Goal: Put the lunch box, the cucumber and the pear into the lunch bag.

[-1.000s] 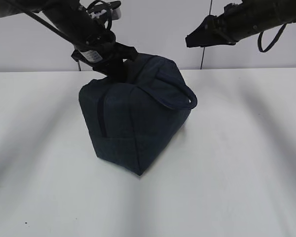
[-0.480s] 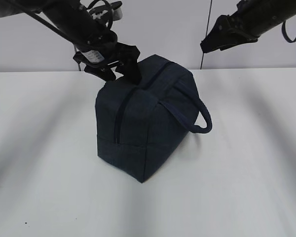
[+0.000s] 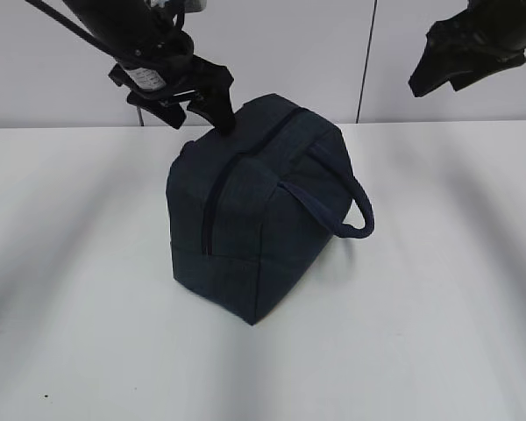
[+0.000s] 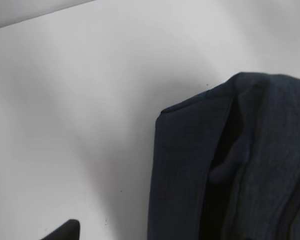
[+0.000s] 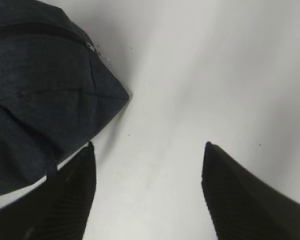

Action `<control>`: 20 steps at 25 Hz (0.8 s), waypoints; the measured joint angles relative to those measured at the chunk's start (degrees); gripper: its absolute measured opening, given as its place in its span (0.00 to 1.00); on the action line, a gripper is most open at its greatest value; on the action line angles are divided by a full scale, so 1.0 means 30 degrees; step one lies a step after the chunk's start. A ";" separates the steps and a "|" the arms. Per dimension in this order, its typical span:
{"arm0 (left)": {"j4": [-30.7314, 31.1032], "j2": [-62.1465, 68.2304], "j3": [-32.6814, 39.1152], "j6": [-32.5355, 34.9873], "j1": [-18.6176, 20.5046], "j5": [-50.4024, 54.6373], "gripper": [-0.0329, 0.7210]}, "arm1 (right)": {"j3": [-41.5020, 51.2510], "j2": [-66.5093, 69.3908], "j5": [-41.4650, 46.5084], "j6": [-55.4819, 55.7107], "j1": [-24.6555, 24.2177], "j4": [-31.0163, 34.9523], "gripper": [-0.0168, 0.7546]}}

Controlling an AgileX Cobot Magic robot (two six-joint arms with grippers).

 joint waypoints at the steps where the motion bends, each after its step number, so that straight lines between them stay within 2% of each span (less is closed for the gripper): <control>1: 0.0445 -0.0153 0.0000 -0.0152 0.0000 0.0303 0.76 | 0.0000 -0.0150 0.0339 0.0309 0.0000 -0.0147 0.69; 7: 0.1947 -0.1115 0.0000 -0.0913 0.0000 0.2174 0.76 | 0.0000 -0.0871 0.2255 0.1243 0.0592 -0.0894 0.69; 12: 0.2556 -0.1970 0.0014 -0.2523 0.0000 0.2420 0.76 | 0.0000 -0.1324 0.2726 0.2605 0.1934 -0.2988 0.69; 20: 0.3520 -0.5063 0.0169 -0.3059 0.0000 0.2501 0.76 | 0.0000 -0.1862 0.2796 0.3957 0.2154 -0.4269 0.69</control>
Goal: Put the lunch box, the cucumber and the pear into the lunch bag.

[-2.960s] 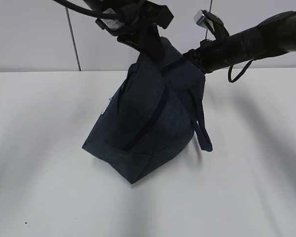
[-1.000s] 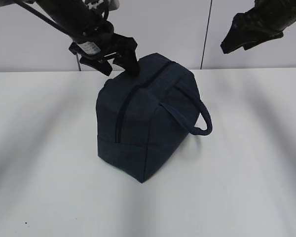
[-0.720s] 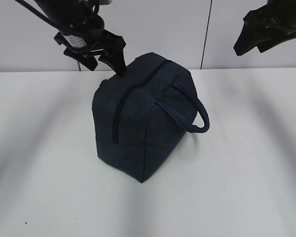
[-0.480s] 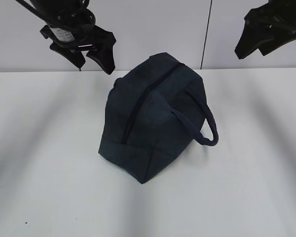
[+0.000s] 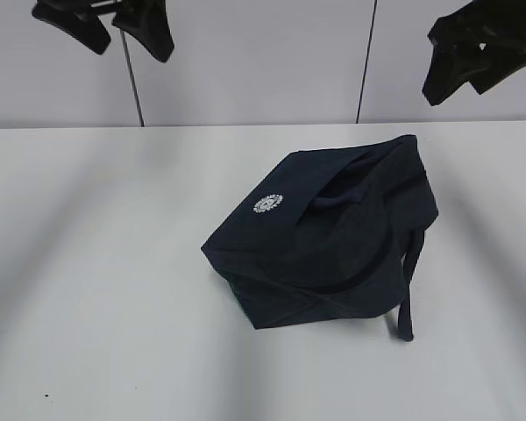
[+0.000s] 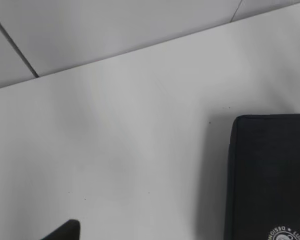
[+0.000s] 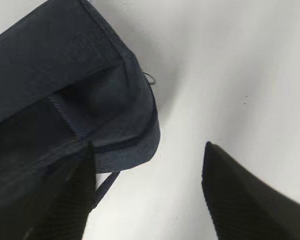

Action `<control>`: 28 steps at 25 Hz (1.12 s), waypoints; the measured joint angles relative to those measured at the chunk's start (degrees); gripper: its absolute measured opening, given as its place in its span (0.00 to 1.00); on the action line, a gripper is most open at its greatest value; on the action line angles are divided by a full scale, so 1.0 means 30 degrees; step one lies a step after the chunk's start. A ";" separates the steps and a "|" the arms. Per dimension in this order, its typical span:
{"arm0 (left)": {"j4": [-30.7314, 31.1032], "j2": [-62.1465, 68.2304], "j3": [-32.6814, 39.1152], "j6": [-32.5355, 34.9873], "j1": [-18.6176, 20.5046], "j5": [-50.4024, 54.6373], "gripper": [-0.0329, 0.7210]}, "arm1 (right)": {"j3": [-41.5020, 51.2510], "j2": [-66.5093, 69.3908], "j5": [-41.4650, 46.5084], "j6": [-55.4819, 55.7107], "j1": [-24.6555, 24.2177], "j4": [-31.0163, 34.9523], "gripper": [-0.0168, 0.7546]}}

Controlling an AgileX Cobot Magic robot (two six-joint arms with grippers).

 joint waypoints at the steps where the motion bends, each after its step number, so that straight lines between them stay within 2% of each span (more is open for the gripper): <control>1: 0.0090 -0.0460 0.0257 -0.0044 0.0000 0.0021 0.76 | 0.0000 -0.0217 0.0000 0.0174 0.0000 -0.0223 0.69; 4: 0.0190 -0.1865 0.1701 -0.0041 0.0000 0.0021 0.76 | 0.0182 -0.1271 0.0043 0.0527 0.0000 -0.0426 0.69; 10: 0.0593 -0.5786 0.6806 -0.0055 0.0000 0.0045 0.76 | 0.1554 -0.4883 0.0127 0.0964 0.0000 -0.0426 0.69; 18: 0.0698 -1.3854 1.3230 -0.0187 0.0000 -0.0066 0.76 | 0.5135 -1.1326 0.0345 0.1617 0.0000 -0.0426 0.69; 28: 0.0848 -2.2388 1.6936 -0.0195 0.0000 -0.0827 0.76 | 1.0507 -1.8852 0.0460 0.2161 0.0000 -0.0564 0.69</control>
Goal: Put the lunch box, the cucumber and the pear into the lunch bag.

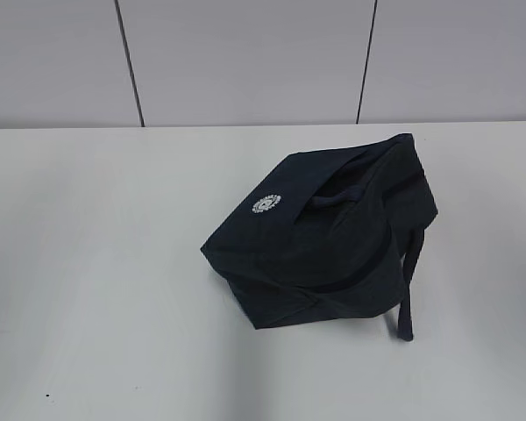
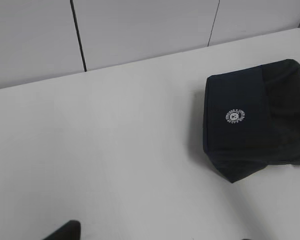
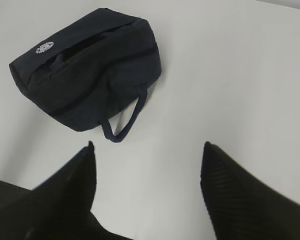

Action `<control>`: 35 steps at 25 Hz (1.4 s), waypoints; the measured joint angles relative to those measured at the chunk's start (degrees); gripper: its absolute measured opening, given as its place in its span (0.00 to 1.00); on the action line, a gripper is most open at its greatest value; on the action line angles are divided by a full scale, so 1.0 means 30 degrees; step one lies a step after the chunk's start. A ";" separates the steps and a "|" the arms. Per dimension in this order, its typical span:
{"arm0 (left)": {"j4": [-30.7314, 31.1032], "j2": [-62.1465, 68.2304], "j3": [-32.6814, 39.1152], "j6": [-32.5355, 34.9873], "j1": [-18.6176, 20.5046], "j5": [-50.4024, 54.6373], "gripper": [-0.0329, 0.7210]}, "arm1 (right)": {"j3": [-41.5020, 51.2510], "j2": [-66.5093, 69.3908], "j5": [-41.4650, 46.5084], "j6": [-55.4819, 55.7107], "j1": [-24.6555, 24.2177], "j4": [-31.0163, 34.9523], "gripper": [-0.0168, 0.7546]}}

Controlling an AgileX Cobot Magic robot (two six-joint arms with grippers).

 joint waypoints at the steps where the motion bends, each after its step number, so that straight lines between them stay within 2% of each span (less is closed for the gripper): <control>1: 0.0005 -0.0611 0.0387 0.0000 0.0000 0.0000 0.75 | 0.0467 -0.0831 0.0044 0.0035 0.0000 -0.0093 0.69; 13: 0.0039 -0.7622 0.6658 0.0000 -0.0017 -0.0044 0.75 | 0.6337 -0.9087 0.0192 0.0446 0.0000 -0.0543 0.68; 22: 0.0119 -1.0539 0.9866 0.0000 -0.0017 -0.0841 0.75 | 1.1256 -1.4179 0.0179 0.0446 0.0000 -0.1274 0.66; 35: 0.0125 -1.0784 1.0519 0.0000 -0.0017 -0.1869 0.74 | 1.2904 -1.4686 -0.1915 0.0590 0.0000 -0.1915 0.66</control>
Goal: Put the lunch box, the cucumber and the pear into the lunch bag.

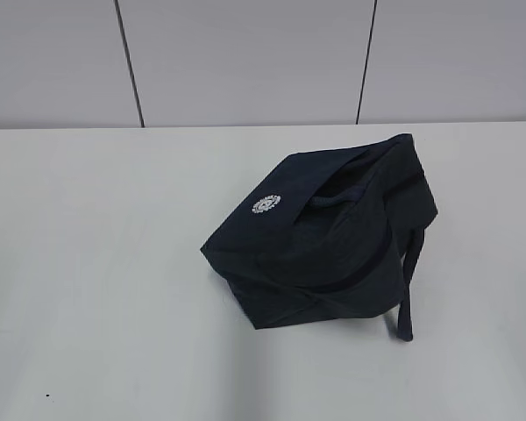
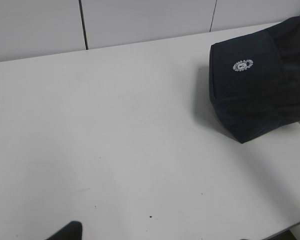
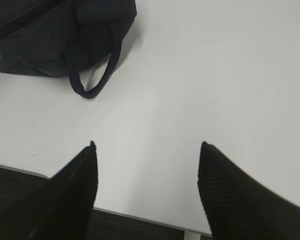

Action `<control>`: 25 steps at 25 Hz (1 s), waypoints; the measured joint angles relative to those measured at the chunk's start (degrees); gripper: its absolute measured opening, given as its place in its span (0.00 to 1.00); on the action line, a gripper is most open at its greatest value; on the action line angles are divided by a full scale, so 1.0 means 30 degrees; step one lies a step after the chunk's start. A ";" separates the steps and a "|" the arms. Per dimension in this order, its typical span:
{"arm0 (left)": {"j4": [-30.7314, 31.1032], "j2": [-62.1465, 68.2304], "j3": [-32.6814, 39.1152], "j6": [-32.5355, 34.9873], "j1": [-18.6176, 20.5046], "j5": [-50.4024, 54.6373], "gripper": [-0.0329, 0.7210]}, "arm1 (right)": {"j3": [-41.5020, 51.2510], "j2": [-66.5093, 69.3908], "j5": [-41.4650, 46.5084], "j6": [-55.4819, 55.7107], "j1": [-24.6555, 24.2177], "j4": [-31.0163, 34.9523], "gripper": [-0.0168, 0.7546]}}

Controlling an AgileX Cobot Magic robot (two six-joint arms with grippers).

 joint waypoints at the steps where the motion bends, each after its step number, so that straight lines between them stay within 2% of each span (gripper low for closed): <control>1: 0.0000 0.0000 0.0000 0.0000 0.0000 0.0000 0.74 | 0.0000 0.0000 0.0000 0.0046 0.0000 0.0000 0.66; 7: 0.0000 0.0000 0.0000 -0.0015 0.0000 0.0000 0.69 | 0.0000 0.0000 0.0000 0.0075 0.0000 0.0000 0.66; 16: 0.0000 0.0000 0.0000 -0.0015 0.0091 0.0000 0.67 | 0.0000 0.0000 0.0000 0.0086 0.0000 0.0000 0.65; 19: 0.0000 -0.0071 0.0000 -0.0015 0.1237 0.0000 0.67 | 0.0000 0.0000 -0.0012 0.0118 0.0000 0.0000 0.65; 25: 0.0000 -0.1602 0.0000 -0.0015 0.4990 0.0023 0.63 | 0.0000 0.0000 -0.0043 0.0118 0.0000 0.0000 0.65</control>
